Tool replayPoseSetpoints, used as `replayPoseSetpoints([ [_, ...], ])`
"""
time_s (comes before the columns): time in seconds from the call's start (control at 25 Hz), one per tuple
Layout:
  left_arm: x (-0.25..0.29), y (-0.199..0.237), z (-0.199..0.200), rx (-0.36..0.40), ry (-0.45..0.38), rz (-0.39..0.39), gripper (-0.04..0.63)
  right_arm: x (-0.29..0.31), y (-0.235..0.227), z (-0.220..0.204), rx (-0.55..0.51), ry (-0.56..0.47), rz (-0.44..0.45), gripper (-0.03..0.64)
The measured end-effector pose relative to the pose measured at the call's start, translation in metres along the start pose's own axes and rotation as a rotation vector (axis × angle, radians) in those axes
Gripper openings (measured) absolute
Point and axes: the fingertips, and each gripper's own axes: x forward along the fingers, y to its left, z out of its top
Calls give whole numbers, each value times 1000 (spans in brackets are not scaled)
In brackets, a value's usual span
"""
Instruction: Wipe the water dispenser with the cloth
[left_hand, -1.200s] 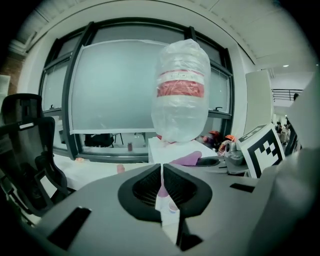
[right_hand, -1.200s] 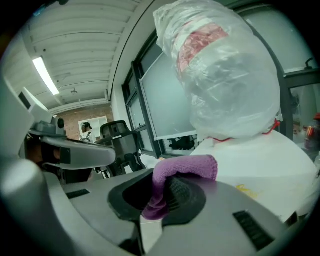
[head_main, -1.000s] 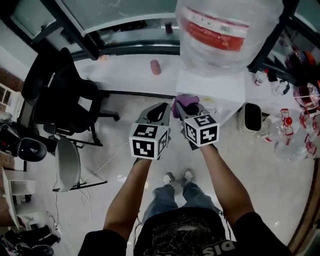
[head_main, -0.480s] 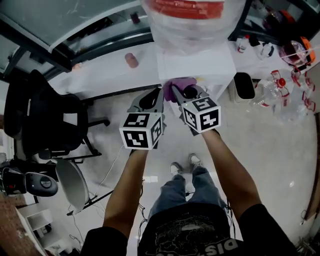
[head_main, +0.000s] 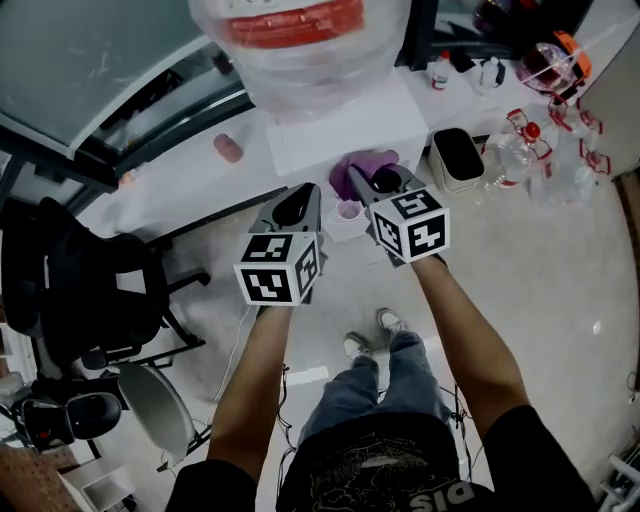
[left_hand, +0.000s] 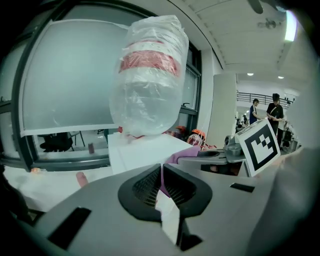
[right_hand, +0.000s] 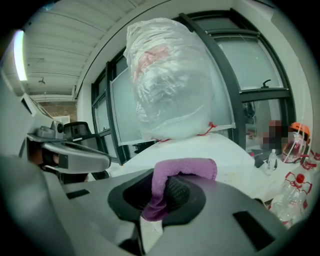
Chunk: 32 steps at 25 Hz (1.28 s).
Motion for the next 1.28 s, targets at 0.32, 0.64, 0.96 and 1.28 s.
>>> replayPoseSetpoints([
  [0.32, 14, -21, 5, 27, -11, -88, 35, -29, -45, 6, -2, -16, -129, 46],
  [0.64, 23, -37, 1, 46, -5, -142, 35, -56, -91, 11, 4, -25, -251, 46],
  [0.96, 32, -59, -1, 40, -9, -112, 35, -69, -110, 10, -41, -30, -218, 46],
  [1.28, 30, -65, -22, 26, -29, -15, 35, -62, -117, -8, -78, -54, -136, 46],
])
